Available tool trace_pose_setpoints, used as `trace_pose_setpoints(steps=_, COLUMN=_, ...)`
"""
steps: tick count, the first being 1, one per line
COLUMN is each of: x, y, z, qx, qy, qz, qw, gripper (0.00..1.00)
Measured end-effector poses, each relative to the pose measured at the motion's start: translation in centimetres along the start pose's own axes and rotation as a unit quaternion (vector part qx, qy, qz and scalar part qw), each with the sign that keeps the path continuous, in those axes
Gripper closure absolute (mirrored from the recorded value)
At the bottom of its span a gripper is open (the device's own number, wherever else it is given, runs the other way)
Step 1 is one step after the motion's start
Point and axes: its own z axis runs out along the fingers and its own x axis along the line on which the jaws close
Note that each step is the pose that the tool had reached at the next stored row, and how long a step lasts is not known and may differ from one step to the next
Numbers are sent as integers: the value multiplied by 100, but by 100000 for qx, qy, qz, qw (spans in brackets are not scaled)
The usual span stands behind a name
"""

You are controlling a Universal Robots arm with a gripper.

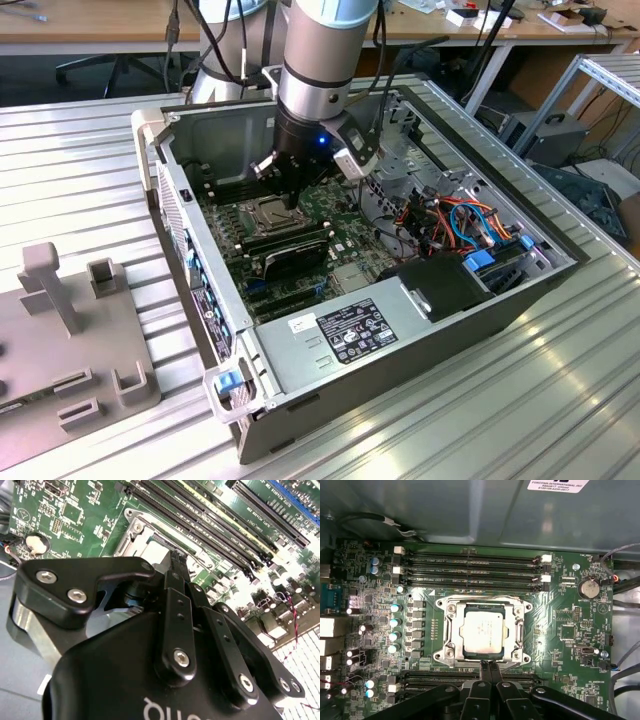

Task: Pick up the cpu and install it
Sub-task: 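Install the second cpu locking lever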

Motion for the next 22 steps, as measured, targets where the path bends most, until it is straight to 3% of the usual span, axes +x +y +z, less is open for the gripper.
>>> trace_pose_setpoints(steps=8, x=4, y=-2, z=-1, qx=11, qy=2, qz=-2, qw=100000, gripper=89)
trace_pose_setpoints(steps=15, x=85, y=1, z=0, qx=14, qy=-50, qz=-7, qw=100000, gripper=89)
trace_pose_setpoints(steps=18, x=165, y=5, z=0, qx=14, qy=-88, qz=-5, qw=100000, gripper=89)
trace_pose_setpoints(steps=22, x=169, y=4, z=0, qx=13, qy=-88, qz=-14, qw=100000, gripper=89)
